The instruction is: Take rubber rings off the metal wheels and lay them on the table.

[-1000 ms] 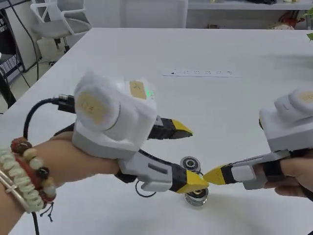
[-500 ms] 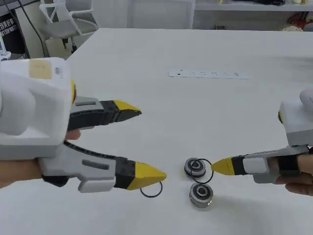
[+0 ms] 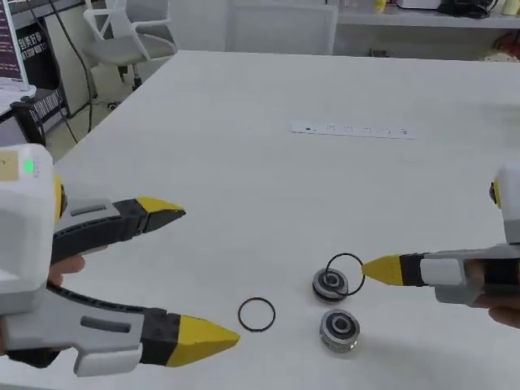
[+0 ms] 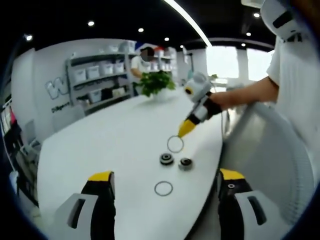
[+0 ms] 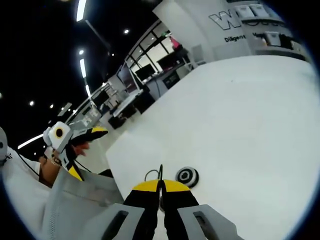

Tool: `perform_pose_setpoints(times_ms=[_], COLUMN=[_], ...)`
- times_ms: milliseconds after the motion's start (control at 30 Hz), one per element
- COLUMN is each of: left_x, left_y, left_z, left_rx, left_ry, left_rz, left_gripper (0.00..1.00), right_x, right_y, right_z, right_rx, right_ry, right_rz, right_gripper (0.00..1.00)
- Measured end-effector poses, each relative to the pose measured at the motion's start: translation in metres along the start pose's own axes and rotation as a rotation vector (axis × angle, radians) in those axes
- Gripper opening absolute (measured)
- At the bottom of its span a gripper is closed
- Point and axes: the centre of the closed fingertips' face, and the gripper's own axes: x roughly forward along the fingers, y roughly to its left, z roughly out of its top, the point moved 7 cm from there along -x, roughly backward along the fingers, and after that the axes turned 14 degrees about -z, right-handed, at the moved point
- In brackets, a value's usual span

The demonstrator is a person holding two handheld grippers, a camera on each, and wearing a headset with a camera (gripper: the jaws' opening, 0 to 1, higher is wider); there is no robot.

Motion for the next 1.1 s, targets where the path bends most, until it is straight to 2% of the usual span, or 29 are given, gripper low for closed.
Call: perform_pose_setpoints(times_ms=[67,333,533,633,833,1100], left_x=[-0.002,-0.001,0.002,0.003,0.003,0.002], left_y=[-0.002,-0.010,-0.009,-0.010,-0.008,-0.007], left_z=[-0.005,-0.019,-0.022,-0.022,-0.025,-0.026], left_rx=[-0.009,-0.073,-0.073,-0.089,-0.105,-0.130], left_ry=[0.007,-0.013,0.005,-0.016,-0.020,-0.047], left_rz=[0.013,0.027,0.027,0.013,0.023,0.030], left_gripper=[0.88,0.87,0.90,0.90,0.98,1.00], right_x=[0.000,-0.001,0.003,0.006,0.016,0.037], right_y=[0.001,0.009,0.021,0.027,0.038,0.053], right_z=[0.000,0.008,0.018,0.022,0.026,0.026], right_rx=[0.002,0.016,-0.021,-0.036,-0.091,-0.128], right_ry=[-0.003,-0.027,-0.025,-0.028,0.005,0.054], right_rz=[0.004,0.032,0.049,0.057,0.069,0.108], right_gripper=[0.00,0.00,0.00,0.00,0.00,0.00])
